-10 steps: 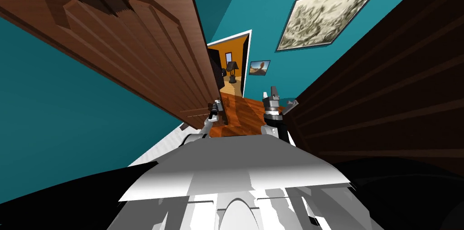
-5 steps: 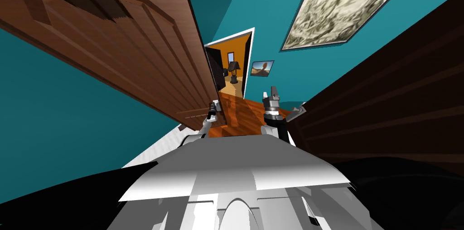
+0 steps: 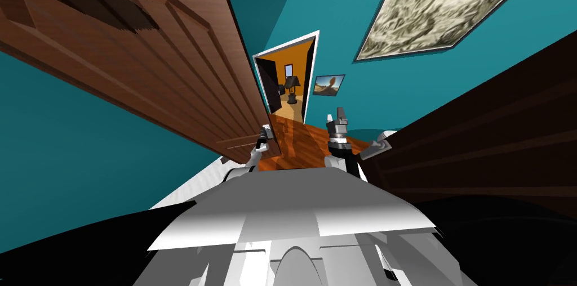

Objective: Push the door open

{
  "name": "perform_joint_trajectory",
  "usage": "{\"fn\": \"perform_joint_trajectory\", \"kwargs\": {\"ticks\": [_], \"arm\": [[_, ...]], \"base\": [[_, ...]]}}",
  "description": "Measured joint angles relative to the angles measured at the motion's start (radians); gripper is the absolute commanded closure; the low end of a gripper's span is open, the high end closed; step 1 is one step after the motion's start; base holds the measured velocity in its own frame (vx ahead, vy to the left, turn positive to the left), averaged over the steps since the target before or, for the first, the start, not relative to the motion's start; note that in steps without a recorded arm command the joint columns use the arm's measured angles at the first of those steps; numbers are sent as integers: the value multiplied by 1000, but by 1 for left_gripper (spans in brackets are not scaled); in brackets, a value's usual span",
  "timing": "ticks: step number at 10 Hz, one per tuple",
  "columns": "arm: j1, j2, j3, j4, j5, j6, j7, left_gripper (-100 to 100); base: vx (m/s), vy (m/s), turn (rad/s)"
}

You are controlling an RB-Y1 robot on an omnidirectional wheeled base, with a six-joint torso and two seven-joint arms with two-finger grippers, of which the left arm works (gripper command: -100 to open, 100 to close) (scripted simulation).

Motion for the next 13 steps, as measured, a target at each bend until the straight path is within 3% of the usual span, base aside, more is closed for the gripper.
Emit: {"fn": "perform_joint_trajectory", "kwargs": {"ticks": [3,4,5,7,13], "arm": [[15,5,25,-13,7,11,-10,100],[1,15,33,15,11,-5,-9,100],[4,21,45,12,15,-9,-10,100],[10,26,72,3,23,-3,-23,100],[2,56,117,38,38,-19,-31,100]], "base": [[197,-83,55],[186,-131,80],[202,-107,82],[190,-104,67],[164,-57,53]]}}
